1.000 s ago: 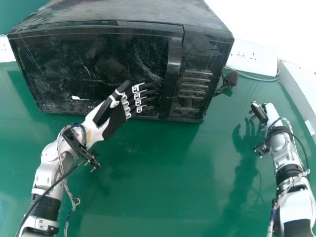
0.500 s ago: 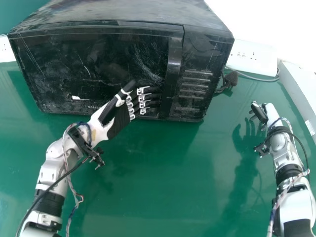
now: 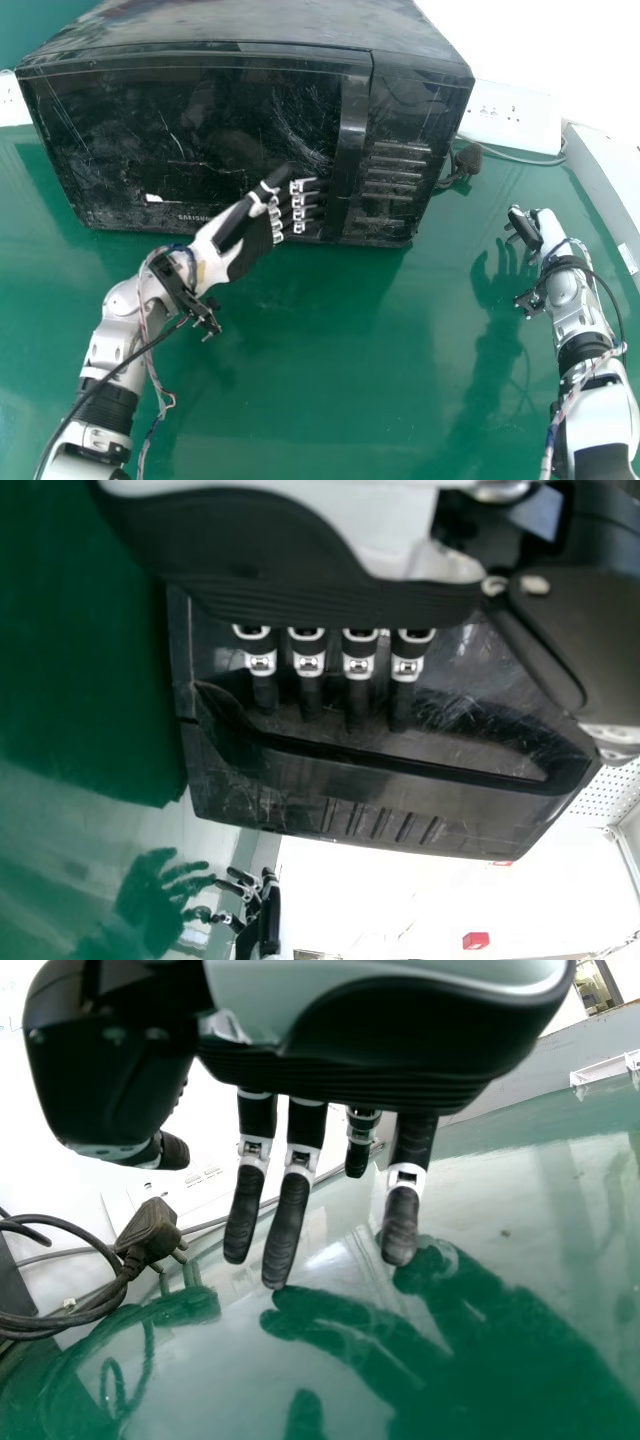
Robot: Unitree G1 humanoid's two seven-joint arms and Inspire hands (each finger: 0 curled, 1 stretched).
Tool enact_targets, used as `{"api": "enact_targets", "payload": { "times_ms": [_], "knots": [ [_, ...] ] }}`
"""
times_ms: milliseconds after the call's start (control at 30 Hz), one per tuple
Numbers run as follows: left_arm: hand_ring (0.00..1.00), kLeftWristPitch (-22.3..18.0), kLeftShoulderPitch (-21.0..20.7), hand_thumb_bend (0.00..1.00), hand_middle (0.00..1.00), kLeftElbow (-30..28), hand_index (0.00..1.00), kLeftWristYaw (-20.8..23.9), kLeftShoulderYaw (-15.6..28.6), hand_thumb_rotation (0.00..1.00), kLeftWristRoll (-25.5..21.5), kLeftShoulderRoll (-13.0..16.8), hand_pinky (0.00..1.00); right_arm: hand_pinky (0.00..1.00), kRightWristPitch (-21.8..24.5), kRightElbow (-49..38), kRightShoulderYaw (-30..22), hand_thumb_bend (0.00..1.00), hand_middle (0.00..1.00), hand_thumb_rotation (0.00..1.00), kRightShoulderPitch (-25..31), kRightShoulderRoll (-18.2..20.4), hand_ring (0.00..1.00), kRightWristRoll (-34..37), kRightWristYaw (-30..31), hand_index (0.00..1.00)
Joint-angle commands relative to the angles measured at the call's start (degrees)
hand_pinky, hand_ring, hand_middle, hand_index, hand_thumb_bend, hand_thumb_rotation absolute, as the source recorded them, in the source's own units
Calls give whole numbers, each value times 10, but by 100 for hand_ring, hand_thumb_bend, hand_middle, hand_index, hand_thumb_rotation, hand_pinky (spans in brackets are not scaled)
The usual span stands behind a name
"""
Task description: Open the door of oven
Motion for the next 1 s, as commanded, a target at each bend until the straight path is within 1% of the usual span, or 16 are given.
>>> {"api": "enact_targets", "payload": {
  "times_ms": [0, 67, 200, 500, 633, 800, 967],
  "knots": [
    [98, -10, -6, 100, 100, 5, 100, 2, -5, 90, 7, -4, 78, 42, 9, 16, 4, 51, 57, 14, 25, 25, 47, 0, 21, 49],
    [98, -18, -10, 100, 100, 16, 100, -1, -4, 90, 7, -5, 79, 42, 7, 16, 4, 51, 56, 15, 25, 24, 46, -1, 21, 49],
    [97, -12, -12, 100, 100, 14, 100, 6, -5, 89, 9, -6, 77, 41, 8, 15, 6, 51, 55, 15, 24, 24, 46, -3, 21, 49],
    [96, -8, -13, 100, 100, 12, 100, 0, -8, 90, 7, -7, 76, 42, 11, 16, 3, 51, 56, 15, 23, 25, 47, 0, 24, 49],
    [97, -11, -14, 100, 100, 18, 100, -11, -12, 90, 6, -7, 76, 43, 16, 16, 6, 51, 56, 15, 21, 25, 47, -3, 25, 49],
    [95, -14, -15, 100, 100, 21, 100, -28, -12, 91, 1, -8, 74, 43, 10, 16, 3, 51, 57, 15, 23, 25, 47, 0, 26, 49],
    [91, -12, -15, 100, 100, 19, 100, -44, -10, 90, -6, -9, 68, 43, 11, 16, 3, 51, 56, 15, 22, 25, 47, 0, 26, 49]
  ]
}}
